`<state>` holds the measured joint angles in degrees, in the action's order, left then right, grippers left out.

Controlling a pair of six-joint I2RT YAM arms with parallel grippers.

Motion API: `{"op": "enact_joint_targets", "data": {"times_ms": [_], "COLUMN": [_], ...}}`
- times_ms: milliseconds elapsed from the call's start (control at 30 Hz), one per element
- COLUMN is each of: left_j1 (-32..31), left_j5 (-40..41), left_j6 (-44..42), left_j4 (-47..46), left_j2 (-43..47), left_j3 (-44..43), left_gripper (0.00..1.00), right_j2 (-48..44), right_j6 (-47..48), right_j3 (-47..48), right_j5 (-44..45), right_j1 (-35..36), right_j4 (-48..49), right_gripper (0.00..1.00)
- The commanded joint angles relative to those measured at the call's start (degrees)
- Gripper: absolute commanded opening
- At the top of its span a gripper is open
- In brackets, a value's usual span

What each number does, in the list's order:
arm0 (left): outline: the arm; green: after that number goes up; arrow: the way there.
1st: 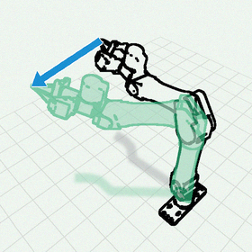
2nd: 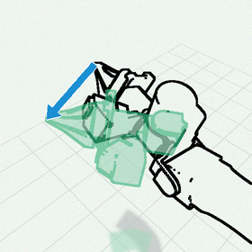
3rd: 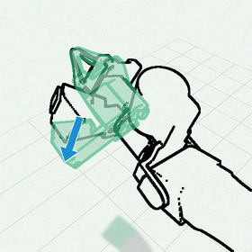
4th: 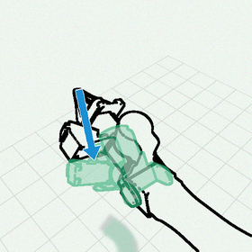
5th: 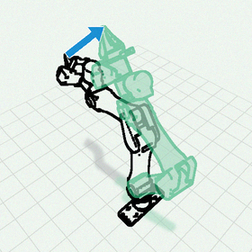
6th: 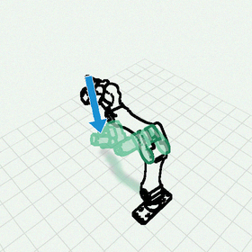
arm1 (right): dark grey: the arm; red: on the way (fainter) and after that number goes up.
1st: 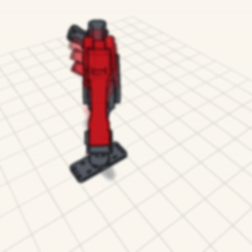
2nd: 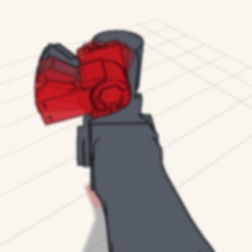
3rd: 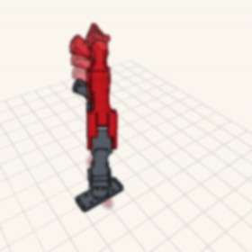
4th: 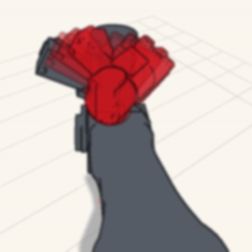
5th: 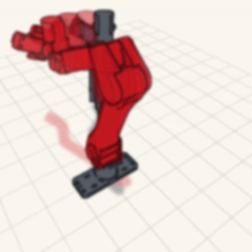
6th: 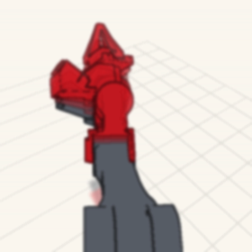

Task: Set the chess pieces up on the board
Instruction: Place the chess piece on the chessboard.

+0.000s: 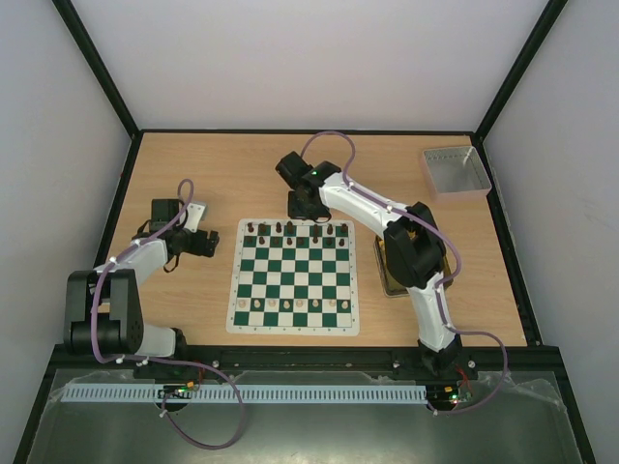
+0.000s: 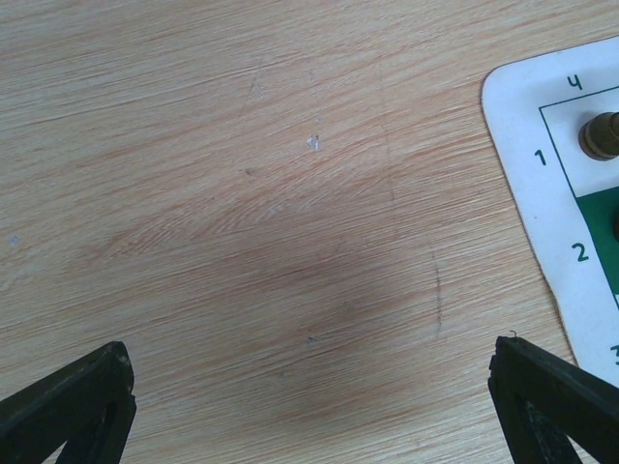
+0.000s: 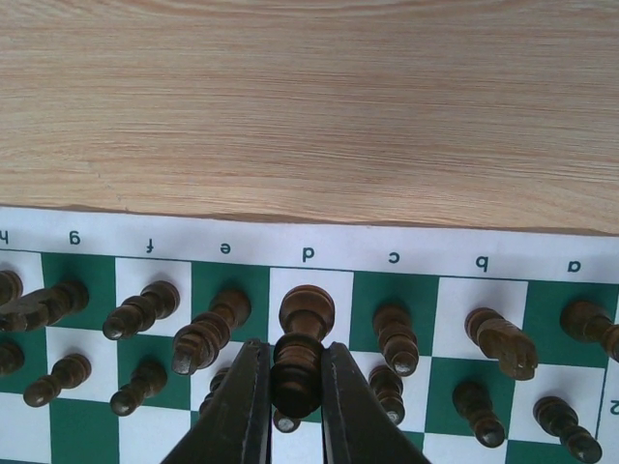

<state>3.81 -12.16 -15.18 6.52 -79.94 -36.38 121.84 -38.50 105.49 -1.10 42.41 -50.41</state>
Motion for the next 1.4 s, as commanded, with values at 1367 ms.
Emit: {"op": "enact_joint_targets", "data": {"times_ms": [1367], "left_j1": [-0.03], "left_j5": [-0.16], "left_j6": [-0.38], "left_j4": [-1.08], "left_j2": [-0.74], "left_j3": [0.07], "left_gripper": [0.99], "right_j2": [4.19], "right_j6": [1.32], "right_j3": [-2.99], "right_j5": [-2.85], "right_j1": [0.55], "right_j4": [1.63], "right_gripper": [0.10]}}
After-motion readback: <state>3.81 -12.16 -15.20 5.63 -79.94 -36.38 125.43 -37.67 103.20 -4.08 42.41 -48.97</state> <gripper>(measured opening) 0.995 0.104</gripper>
